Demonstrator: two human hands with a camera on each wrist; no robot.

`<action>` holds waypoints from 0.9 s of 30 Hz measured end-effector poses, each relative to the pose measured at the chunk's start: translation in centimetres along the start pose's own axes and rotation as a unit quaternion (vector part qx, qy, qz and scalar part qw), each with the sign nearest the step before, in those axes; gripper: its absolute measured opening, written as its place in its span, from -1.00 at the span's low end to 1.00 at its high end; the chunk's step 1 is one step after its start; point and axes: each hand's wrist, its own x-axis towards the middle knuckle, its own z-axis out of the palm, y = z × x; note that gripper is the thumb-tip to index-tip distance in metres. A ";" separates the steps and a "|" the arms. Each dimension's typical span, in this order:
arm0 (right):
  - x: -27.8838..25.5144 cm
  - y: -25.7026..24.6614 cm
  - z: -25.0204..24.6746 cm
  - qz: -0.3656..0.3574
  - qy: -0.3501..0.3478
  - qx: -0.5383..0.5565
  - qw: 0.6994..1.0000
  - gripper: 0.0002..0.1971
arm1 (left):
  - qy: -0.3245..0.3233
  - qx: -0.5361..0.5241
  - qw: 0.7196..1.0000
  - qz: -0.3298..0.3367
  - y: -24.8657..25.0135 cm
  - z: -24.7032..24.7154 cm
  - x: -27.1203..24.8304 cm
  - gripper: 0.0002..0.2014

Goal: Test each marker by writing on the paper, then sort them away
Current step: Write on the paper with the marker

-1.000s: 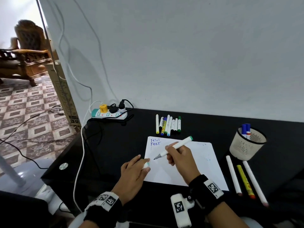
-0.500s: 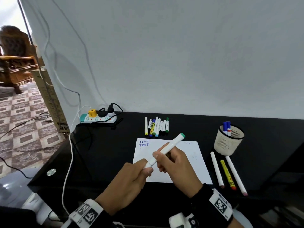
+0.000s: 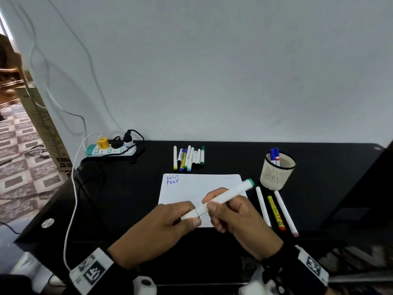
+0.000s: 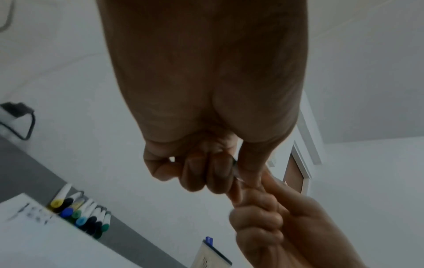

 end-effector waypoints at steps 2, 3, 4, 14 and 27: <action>-0.8 -0.4 -0.6 0.004 0.007 0.021 1.000 -0.84 | 0.011 0.002 1.000 0.008 0.1 -0.3 0.5 -0.88; -1.1 -0.6 -0.8 0.007 0.013 0.036 0.999 -0.80 | 0.018 -0.006 1.000 0.009 0.2 -0.3 0.6 -0.88; -1.3 -0.9 -1.1 0.010 0.024 0.056 0.998 -0.74 | 0.026 -0.009 1.000 0.013 0.3 -0.3 0.7 -0.88; -3.3 -4.4 -7.8 0.022 0.161 -0.171 0.972 -0.94 | 0.170 0.018 0.985 0.013 -2.0 0.3 1.8 -0.81; -7.8 3.3 -19.6 0.180 0.405 -0.548 0.710 -0.76 | 0.108 0.285 0.937 -0.172 -14.7 2.8 1.0 -0.57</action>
